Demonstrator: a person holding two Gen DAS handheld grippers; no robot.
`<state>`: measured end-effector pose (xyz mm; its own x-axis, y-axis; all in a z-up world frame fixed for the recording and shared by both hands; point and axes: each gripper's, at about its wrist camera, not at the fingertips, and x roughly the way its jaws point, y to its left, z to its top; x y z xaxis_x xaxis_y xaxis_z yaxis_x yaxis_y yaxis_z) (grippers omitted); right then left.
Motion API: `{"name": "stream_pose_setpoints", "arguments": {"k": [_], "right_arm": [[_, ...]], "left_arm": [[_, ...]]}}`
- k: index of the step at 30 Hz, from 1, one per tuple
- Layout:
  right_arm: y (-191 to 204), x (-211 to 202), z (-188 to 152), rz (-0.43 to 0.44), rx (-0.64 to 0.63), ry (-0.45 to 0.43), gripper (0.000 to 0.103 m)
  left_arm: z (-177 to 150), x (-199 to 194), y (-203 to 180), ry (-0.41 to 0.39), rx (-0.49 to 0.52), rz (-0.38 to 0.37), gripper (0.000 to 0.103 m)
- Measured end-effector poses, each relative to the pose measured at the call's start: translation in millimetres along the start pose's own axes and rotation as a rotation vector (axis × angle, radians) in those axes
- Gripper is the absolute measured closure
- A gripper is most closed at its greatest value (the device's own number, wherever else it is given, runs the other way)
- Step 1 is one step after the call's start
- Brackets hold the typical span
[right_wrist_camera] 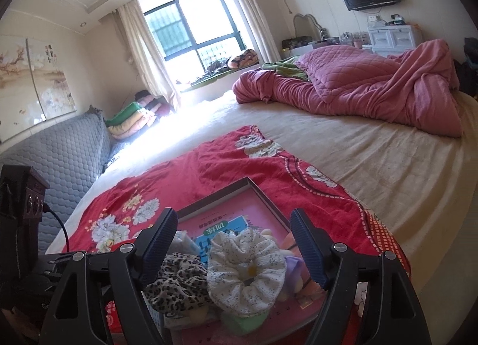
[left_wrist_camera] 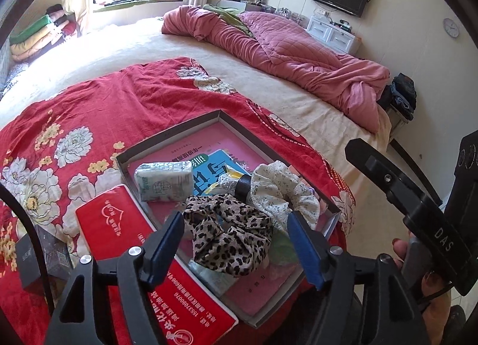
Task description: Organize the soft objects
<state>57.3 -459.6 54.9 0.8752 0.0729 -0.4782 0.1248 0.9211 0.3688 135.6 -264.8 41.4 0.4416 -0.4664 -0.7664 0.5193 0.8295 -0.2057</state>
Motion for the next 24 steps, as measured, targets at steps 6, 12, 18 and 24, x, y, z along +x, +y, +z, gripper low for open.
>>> {"name": "stream_pose_setpoints", "arguments": {"k": [6, 12, 18, 24], "right_arm": [[35.9, -17.6, 6.0, -0.027, -0.038, -0.007, 0.024], [65.3, -40.1, 5.2, -0.089, -0.066, -0.032, 0.024], [96.8, -73.9, -3.0, -0.103, -0.069, -0.068, 0.024], [115.0, -97.8, -18.8, -0.076, -0.011, -0.01, 0.024]], "left_arm": [[-6.6, -37.8, 7.8, -0.071, -0.005, 0.043, 0.021], [-16.4, -71.6, 19.4, -0.129, -0.027, 0.089, 0.018], [-29.7, -98.5, 34.3, -0.164, -0.054, 0.123, 0.018], [-50.3, -113.2, 45.8, -0.148, -0.066, 0.205, 0.018]]}}
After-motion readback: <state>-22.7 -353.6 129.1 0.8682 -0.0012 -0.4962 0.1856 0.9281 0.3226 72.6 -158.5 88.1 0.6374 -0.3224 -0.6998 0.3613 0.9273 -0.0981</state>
